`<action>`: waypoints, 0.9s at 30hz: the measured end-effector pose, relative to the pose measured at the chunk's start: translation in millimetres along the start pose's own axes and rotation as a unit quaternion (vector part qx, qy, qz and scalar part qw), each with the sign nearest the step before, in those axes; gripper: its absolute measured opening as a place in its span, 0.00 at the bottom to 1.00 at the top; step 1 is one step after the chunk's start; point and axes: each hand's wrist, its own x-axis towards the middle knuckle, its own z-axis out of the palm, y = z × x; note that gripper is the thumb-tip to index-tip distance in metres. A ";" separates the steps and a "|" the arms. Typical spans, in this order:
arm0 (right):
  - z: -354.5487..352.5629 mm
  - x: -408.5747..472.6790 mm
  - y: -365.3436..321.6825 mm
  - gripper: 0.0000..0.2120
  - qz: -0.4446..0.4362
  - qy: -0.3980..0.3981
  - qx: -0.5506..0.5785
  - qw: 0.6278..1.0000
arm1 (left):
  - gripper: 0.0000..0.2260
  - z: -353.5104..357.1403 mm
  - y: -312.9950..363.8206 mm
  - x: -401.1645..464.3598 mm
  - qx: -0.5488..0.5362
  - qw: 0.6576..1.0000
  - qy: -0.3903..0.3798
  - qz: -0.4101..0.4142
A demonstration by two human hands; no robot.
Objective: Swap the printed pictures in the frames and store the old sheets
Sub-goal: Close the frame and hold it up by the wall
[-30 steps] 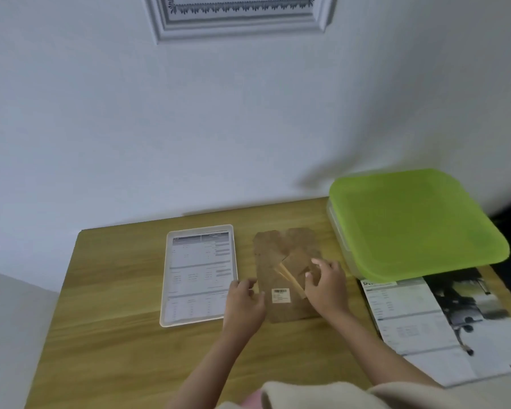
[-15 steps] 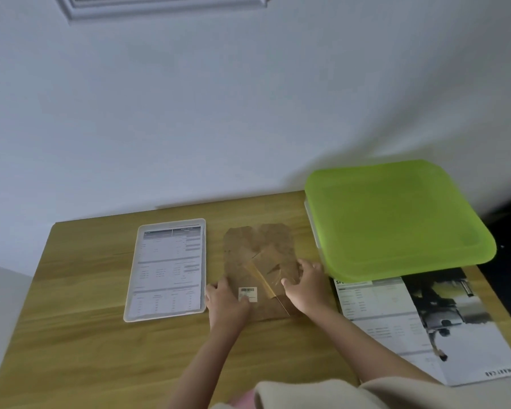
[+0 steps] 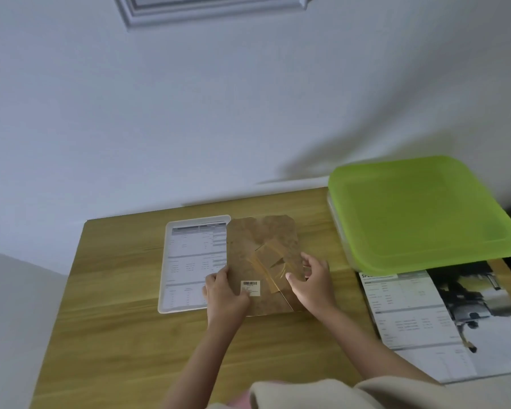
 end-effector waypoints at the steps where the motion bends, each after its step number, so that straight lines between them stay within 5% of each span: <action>1: 8.7 -3.1 -6.3 0.28 -0.003 -0.003 0.005 1.000 | 0.31 -9.2 -6.9 1.7 -0.003 1.000 0.005 0.000; 14: 127.8 -25.6 -70.8 0.25 -0.052 -0.025 -0.016 0.998 | 0.30 -103.6 -98.7 54.1 -0.020 1.000 0.014 0.005; 27: 135.2 -19.5 -71.5 0.28 -0.059 -0.033 -0.107 0.992 | 0.28 -99.8 -124.2 77.1 -0.007 0.995 -0.017 0.100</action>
